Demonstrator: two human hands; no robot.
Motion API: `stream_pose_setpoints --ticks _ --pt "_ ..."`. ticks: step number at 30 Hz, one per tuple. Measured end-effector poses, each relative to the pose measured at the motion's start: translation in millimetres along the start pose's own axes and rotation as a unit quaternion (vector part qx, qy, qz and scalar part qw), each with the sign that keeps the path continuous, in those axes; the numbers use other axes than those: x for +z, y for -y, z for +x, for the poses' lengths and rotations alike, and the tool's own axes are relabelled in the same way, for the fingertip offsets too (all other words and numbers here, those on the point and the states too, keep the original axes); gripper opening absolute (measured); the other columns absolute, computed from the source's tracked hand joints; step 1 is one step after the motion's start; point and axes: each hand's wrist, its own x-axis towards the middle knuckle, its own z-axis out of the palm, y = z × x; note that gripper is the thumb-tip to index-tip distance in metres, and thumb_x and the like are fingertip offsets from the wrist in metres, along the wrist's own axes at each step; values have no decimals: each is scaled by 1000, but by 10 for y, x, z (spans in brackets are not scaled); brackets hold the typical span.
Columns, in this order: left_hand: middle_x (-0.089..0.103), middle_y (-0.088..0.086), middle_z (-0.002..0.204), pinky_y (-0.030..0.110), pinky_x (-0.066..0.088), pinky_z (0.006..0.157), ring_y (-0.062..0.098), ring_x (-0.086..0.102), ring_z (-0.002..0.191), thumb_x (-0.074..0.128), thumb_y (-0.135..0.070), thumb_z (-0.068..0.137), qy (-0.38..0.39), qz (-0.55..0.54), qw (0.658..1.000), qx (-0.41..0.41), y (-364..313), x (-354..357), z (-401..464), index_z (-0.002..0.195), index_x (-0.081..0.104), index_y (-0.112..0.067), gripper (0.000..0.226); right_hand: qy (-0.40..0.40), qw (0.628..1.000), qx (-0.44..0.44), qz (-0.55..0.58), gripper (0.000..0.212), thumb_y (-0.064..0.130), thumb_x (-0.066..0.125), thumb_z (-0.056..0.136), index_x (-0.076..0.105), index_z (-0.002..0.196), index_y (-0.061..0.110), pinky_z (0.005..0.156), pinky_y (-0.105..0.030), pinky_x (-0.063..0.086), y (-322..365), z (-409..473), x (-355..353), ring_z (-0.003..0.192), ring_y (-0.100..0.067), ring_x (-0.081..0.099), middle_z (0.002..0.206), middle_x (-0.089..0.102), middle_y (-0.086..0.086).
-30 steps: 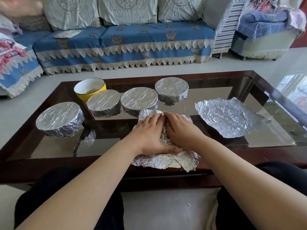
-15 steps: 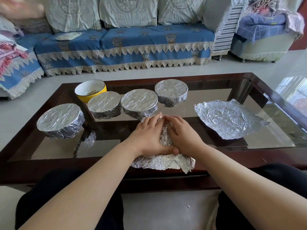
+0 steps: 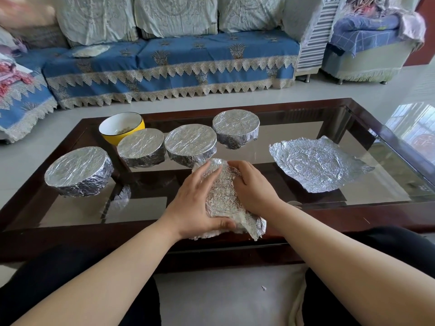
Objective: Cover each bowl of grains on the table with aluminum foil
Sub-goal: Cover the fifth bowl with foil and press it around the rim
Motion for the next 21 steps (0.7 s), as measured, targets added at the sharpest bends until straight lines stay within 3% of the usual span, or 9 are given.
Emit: stream_pose_setpoints --ticks 4,8,11,14,21 --pt "10 -13 160 37 21 119 9 12 148 57 -92 57 -41 -21 999 -7 17 66 -6 155 21 -33 119 -12 998 11 67 42 34 42 101 42 140 20 101 -25 32 31 -33 -19 132 -10 42 143 47 4" --pt "8 -13 161 38 21 118 11 10 149 60 -89 57 -27 -24 999 -16 -17 34 -12 156 14 -35 121 70 985 -3 158 74 63 50 84 34 146 25 107 -25 28 37 -113 -190 133 -1 32 152 32 7" --pt "6 -13 161 36 19 118 10 9 149 64 -85 57 -26 -25 999 -14 -24 23 -11 156 10 -34 124 147 982 -22 112 93 65 61 70 26 150 32 107 -26 23 -34 -192 -292 137 -1 21 160 11 12" --pt "7 -11 162 34 17 118 10 10 149 67 -84 55 -29 -32 999 -10 -15 27 -10 156 10 -34 127 169 983 -44 59 110 71 66 59 16 152 39 110 -26 20 -139 -263 -313 140 1 14 161 -6 19" --pt "9 -6 163 34 17 118 13 11 150 63 -91 48 -34 -48 998 7 73 53 7 156 9 -35 133 114 989 -92 15 115 90 57 52 0 145 53 117 -31 21 -341 -335 -201 147 -5 14 162 4 10"
